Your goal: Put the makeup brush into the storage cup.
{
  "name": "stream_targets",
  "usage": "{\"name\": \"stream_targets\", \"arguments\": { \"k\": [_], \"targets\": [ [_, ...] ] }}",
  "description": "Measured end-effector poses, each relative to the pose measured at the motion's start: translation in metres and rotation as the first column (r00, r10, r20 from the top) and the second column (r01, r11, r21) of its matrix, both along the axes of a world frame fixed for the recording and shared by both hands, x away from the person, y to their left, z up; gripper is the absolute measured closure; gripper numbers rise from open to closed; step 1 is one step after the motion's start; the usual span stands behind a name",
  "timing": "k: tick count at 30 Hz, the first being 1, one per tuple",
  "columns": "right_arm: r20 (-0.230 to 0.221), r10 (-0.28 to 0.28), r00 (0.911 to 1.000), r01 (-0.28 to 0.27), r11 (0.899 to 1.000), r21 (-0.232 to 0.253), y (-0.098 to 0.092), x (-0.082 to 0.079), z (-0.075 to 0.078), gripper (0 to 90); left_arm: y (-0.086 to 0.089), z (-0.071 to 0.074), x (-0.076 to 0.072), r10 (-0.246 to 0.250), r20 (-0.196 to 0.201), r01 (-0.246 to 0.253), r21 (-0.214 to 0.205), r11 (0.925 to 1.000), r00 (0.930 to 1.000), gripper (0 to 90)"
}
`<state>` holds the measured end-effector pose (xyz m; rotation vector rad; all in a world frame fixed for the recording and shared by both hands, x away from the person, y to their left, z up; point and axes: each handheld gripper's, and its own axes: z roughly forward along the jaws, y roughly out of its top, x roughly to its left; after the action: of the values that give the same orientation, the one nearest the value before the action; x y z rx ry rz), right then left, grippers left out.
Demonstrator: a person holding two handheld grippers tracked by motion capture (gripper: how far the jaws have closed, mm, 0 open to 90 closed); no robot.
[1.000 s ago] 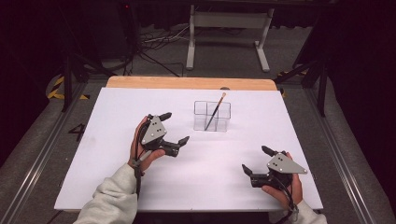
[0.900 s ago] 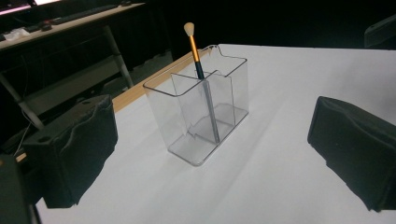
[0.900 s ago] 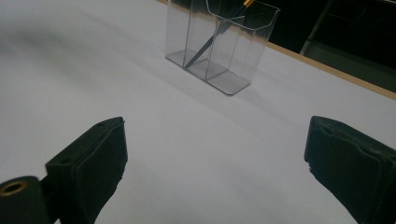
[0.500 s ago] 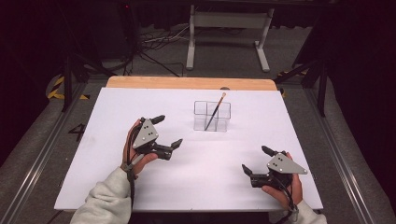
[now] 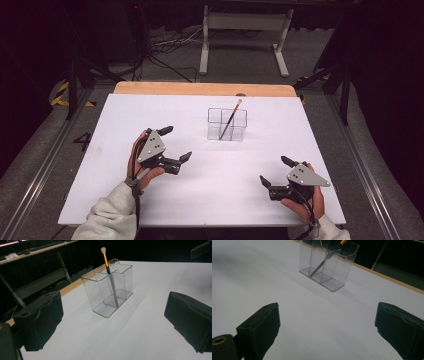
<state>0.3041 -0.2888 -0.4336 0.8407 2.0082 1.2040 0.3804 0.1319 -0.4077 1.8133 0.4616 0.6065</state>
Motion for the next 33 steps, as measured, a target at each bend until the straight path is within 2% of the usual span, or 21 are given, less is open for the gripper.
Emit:
{"name": "stream_targets", "arguments": {
  "k": [6,11,17,24,33],
  "targets": [
    [0.008,-0.001,1.0000,0.001,1.000,0.000,0.000,0.000,0.001,6.7,0.006,-0.001,-0.002,0.004,0.001,-0.004,0.001,1.0000,1.0000,2.7],
    [0.011,-0.007,0.9999,0.007,1.000,0.000,-0.001,0.000,0.001,6.7,0.011,-0.001,-0.004,0.012,0.009,-0.012,0.025,0.9996,0.9999,2.7],
    [0.017,-0.010,0.9998,0.010,1.000,0.003,-0.002,0.000,0.002,6.8,0.015,-0.002,-0.007,0.020,0.003,-0.020,0.017,0.9996,0.9998,2.7],
    [0.017,-0.009,0.9998,0.008,1.000,0.001,-0.001,-0.001,0.002,6.7,0.021,-0.003,-0.011,0.031,0.008,-0.031,0.039,0.9987,0.9995,2.7],
    [0.017,-0.008,0.9998,0.008,1.000,-0.002,-0.001,0.000,0.002,6.8,0.028,-0.006,-0.016,0.034,-0.003,-0.034,0.051,0.9981,0.9994,2.6]
  ]
}}
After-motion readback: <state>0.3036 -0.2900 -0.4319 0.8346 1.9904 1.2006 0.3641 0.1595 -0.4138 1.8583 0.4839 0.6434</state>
